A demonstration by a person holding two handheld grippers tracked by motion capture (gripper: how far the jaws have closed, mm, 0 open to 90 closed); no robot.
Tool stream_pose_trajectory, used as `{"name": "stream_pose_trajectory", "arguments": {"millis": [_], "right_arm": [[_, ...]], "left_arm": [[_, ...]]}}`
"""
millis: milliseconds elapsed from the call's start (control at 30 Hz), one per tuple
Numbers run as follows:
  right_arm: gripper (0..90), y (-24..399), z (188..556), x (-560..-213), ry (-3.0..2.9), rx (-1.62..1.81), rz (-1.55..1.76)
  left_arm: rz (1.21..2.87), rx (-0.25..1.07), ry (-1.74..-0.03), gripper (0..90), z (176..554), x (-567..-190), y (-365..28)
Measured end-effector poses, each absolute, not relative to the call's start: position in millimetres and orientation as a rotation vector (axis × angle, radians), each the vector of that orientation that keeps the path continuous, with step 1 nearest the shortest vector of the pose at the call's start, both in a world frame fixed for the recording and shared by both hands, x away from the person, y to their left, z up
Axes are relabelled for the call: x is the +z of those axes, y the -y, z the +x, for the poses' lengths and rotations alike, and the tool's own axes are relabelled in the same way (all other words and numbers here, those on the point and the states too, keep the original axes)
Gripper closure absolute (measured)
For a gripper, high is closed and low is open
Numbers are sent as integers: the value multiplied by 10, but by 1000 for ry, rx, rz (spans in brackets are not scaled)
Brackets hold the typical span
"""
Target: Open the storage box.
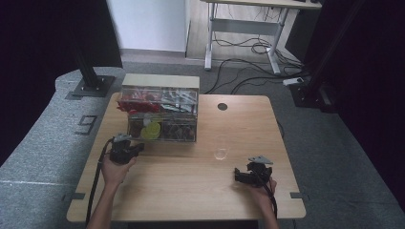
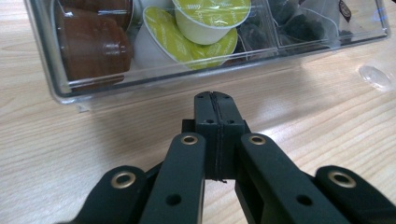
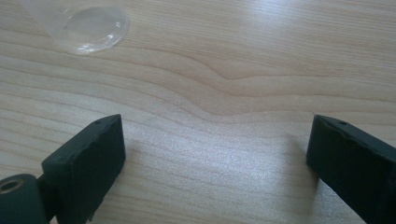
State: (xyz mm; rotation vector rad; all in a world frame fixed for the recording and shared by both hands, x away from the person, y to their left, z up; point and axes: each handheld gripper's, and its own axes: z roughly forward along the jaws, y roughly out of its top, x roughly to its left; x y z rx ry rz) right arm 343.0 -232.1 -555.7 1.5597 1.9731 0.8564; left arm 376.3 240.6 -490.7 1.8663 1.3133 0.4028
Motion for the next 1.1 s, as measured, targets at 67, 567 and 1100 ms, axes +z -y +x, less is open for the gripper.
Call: {"name": "stream_pose_trajectory", "arguments": {"millis": [67,567,1100], "right_arm": [[47,2321,3429,-5557,-1973,856,1559],[51,2322,3429,-5557,-1975,858,1557],[52,2324,3428,-5556,-1976,859,1557]], "left_arm": [[1873,409,-1316,900,3797,-4912,-2383],[1900,414,-1334,900,3911,-4931,-2275],[1884,438,-1313,900,3843,-4890,-2283]]}}
